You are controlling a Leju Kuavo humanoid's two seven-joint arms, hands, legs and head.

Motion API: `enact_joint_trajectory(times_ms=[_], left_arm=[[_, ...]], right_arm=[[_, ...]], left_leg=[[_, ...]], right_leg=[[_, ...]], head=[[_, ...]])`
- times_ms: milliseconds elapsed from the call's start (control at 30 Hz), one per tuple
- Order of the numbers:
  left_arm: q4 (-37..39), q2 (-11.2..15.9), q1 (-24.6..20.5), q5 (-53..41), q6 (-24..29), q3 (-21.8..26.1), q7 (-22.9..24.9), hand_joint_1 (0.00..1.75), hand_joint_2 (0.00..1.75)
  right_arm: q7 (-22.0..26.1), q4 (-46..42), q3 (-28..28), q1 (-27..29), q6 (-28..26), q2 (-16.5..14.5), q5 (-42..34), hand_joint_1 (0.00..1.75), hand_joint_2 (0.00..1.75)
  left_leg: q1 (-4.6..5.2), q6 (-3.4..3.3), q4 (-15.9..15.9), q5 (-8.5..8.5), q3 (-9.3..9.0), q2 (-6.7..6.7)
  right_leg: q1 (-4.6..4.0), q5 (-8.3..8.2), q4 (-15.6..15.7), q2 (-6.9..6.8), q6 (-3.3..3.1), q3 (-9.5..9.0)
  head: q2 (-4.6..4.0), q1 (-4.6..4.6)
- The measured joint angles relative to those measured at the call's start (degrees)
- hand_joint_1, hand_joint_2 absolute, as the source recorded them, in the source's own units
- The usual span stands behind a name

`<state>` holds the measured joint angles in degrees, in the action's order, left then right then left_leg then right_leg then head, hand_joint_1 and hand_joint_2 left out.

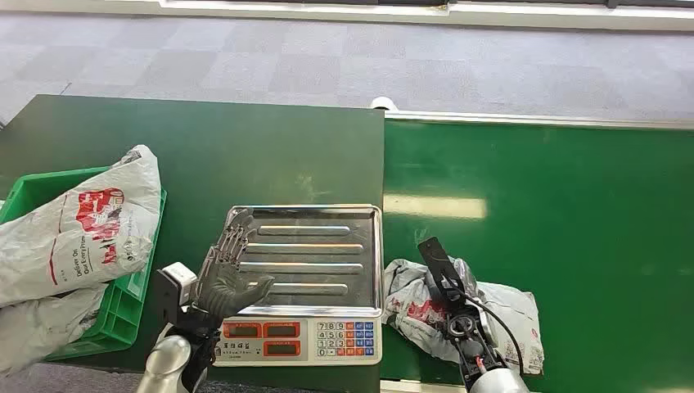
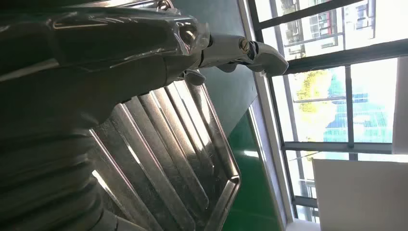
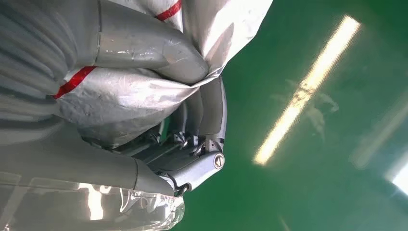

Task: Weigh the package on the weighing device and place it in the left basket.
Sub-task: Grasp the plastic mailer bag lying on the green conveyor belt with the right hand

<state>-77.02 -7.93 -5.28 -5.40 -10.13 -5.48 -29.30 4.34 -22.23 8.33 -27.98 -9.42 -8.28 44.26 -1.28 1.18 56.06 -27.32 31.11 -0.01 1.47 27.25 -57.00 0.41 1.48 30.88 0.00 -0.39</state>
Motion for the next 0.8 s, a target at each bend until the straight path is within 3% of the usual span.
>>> enact_joint_trajectory(times_ms=[533, 700, 800], left_arm=[[-0.3, 0.0, 0.4, 0.0, 0.0, 0.1, 0.0, 0.00, 1.75], [-0.5, 0.0, 0.7, 0.0, 0.0, 0.2, 0.0, 0.00, 1.75], [-0.5, 0.0, 0.9, 0.1, -0.2, 0.3, 0.0, 0.00, 1.75]], right_arm=[[0.8, 0.2, 1.0, 0.3, 0.2, -0.2, -0.1, 1.75, 1.75], [5.6, 0.2, 1.6, 0.6, 1.6, -0.4, -1.9, 1.75, 1.75], [12.1, -0.4, 2.0, 1.0, 6.5, -0.7, -3.6, 1.75, 1.75]], left_leg=[[0.00, -0.01, 0.0, -0.03, 0.16, -0.01], [0.00, -0.02, 0.0, -0.02, 0.24, 0.01], [0.00, -0.01, 0.0, -0.02, 0.29, 0.02]], right_leg=[[0.00, 0.03, 0.0, -0.01, 0.02, 0.18], [0.00, 0.02, 0.0, 0.00, 0.02, 0.18], [0.00, 0.01, 0.0, 0.02, 0.02, 0.23]], head=[[0.00, 0.00], [0.00, 0.01], [0.00, 0.01]])
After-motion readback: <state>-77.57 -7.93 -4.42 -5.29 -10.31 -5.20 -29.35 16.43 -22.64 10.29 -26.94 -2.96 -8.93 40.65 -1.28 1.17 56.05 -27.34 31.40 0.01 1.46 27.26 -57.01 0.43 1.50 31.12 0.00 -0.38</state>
